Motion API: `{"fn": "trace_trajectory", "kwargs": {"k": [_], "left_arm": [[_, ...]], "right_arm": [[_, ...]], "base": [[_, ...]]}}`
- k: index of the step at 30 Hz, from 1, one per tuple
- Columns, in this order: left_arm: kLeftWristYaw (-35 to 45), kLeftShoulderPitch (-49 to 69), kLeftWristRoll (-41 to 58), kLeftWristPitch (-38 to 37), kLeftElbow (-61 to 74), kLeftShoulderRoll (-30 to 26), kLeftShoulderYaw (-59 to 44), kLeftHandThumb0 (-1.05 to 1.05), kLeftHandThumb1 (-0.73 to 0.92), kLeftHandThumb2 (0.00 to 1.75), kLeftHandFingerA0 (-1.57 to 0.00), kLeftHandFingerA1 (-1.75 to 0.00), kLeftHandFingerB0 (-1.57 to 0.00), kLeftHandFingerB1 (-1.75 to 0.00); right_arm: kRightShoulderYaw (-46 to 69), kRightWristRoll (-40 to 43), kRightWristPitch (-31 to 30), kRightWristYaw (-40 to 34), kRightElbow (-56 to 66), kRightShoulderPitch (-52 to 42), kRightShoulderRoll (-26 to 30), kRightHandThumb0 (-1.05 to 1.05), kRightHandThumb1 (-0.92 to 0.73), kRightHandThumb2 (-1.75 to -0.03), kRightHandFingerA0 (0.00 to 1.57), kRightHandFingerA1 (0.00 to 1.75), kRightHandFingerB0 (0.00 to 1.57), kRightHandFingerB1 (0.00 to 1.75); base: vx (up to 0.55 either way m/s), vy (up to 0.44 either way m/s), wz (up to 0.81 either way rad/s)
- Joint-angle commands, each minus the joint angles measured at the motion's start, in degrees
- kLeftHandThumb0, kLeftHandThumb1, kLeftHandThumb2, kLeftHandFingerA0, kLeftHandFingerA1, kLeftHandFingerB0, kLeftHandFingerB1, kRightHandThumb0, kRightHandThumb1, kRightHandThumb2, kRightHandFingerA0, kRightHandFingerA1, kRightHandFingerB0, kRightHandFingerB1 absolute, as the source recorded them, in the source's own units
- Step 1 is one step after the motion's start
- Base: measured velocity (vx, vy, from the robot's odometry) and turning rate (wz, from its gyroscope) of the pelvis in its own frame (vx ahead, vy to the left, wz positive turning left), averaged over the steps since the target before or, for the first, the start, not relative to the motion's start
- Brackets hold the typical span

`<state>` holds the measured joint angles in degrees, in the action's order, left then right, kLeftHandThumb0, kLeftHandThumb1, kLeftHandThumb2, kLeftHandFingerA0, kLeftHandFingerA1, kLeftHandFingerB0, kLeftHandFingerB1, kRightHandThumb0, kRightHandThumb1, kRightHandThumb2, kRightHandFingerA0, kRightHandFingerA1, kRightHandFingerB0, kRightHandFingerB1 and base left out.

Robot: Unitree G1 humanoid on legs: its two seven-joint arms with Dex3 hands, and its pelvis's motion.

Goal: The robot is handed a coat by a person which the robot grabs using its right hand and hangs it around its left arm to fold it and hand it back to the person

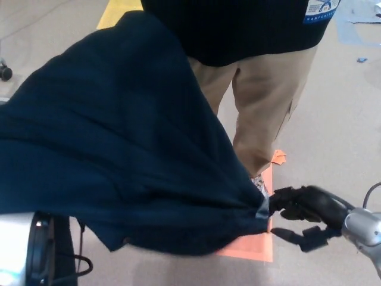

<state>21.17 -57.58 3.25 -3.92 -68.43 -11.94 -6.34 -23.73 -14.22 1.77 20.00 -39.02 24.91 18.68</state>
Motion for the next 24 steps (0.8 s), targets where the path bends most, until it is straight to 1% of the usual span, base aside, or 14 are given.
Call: {"fn": "trace_trajectory", "kwargs": {"k": [1,2,3,5,6,8,9,10,11,12,17,18,20,24], "left_arm": [[2.74,-4.2,3.33,-1.12,4.09,-8.93,-4.62,-0.86,0.69,1.01,-0.09,-0.31,-0.08,-0.26],[2.87,-4.08,3.62,-0.84,3.97,-8.91,-4.91,-0.86,0.68,1.01,-0.09,-0.31,-0.08,-0.26],[2.91,-4.02,3.63,-0.81,3.98,-8.93,-4.98,-0.86,0.68,1.01,-0.09,-0.31,-0.08,-0.27],[3.05,-3.62,3.59,-0.71,4.16,-8.93,-5.32,-0.86,0.68,1.0,-0.09,-0.3,-0.08,-0.26],[3.28,-3.2,3.23,-1.22,4.52,-8.98,-5.17,-0.77,0.82,0.67,-0.09,-0.25,-0.08,-0.24],[3.48,-3.02,3.09,-1.02,4.74,-9.01,-5.23,-0.76,0.83,0.66,-0.09,-0.27,-0.06,-0.26],[3.75,-2.82,2.93,-0.59,4.99,-9.09,-5.21,-0.86,0.7,1.02,-0.09,-0.28,-0.08,-0.24],[3.97,-2.53,2.73,-0.24,5.33,-9.11,-5.28,-0.86,0.7,1.02,-0.08,-0.28,-0.08,-0.23],[4.01,-2.31,2.72,-0.18,5.53,-9.06,-5.35,-0.86,0.7,1.02,-0.08,-0.28,-0.08,-0.23],[4.08,-2.14,2.74,-0.03,5.55,-9.04,-5.49,-0.85,0.7,1.01,-0.08,-0.28,-0.07,-0.23],[4.52,-1.41,3.17,0.55,6.5,-9.18,-6.07,-0.74,0.64,1.01,-0.03,-0.35,-0.03,-0.3],[4.75,-1.21,3.33,0.64,6.73,-9.22,-6.22,-0.75,0.81,0.66,-0.1,-0.25,-0.08,-0.23],[5.09,-0.94,3.14,0.38,7.03,-9.45,-6.12,-0.79,0.73,0.74,-0.09,-0.27,-0.09,-0.25],[6.2,-0.04,3.14,-0.57,7.52,-9.68,-6.0,-0.74,0.84,0.66,-0.09,-0.27,-0.06,-0.26]], "right_arm": [[-6.58,-10.14,-1.91,5.51,-26.29,0.76,12.21,-0.97,-0.54,-0.94,0.0,0.0,0.0,0.0],[-5.22,-8.24,-1.09,5.9,-26.82,0.6,12.91,-0.96,-0.52,-0.94,0.0,0.0,0.0,0.0],[-5.14,-8.01,-0.44,5.93,-27.0,0.56,13.25,-1.01,-0.67,-0.62,0.0,0.0,0.0,0.0],[-5.16,-7.66,0.7,5.98,-28.38,0.81,14.45,-0.96,-0.69,-0.6,0.0,0.0,0.0,0.0],[-5.45,-7.78,1.73,6.2,-29.1,0.91,15.25,-0.99,-0.71,-0.61,0.0,0.0,0.0,0.0],[-5.41,-7.51,2.23,6.49,-30.17,1.2,15.41,-0.95,-0.71,-0.61,0.0,0.0,0.0,0.0],[-4.44,-6.35,2.33,7.73,-31.18,1.42,15.89,-0.94,-0.57,-0.96,0.0,0.01,0.0,0.0],[-3.23,-5.11,2.32,9.44,-32.31,1.84,16.51,-0.91,-0.7,-0.61,0.0,0.0,0.0,0.0],[-3.17,-5.16,2.33,9.93,-32.8,2.07,16.69,-0.91,-0.7,-0.61,0.0,0.0,0.0,0.0],[-3.03,-5.3,3.09,10.64,-33.45,2.53,17.39,-0.95,-0.57,-0.95,0.0,0.0,0.0,0.0],[3.05,-2.13,2.72,13.14,-35.26,3.11,19.17,-0.98,-0.62,-1.0,0.0,0.0,0.0,0.0],[5.5,-0.57,2.51,11.44,-35.41,2.78,19.29,-0.99,-0.68,-1.04,0.0,0.0,0.0,0.0],[10.96,2.37,3.0,7.82,-35.47,1.82,18.72,-0.93,-0.66,-0.93,0.0,0.03,0.0,0.02],[20.56,6.44,6.16,-1.64,-33.98,-0.65,14.78,-0.84,-0.72,-1.06,0.0,0.13,0.0,0.12]], "base": [[0.0,0.0,0.0],[0.0,0.0,0.0],[0.0,0.0,0.0],[0.0,0.0,0.0],[0.0,0.0,0.0],[0.0,0.0,0.0],[0.0,0.0,0.0],[0.0,0.0,0.0],[0.0,0.0,0.0],[0.0,0.0,0.0],[0.0,0.0,0.0],[0.0,0.0,0.0],[0.0,0.0,0.0],[0.0,0.0,0.0]]}}
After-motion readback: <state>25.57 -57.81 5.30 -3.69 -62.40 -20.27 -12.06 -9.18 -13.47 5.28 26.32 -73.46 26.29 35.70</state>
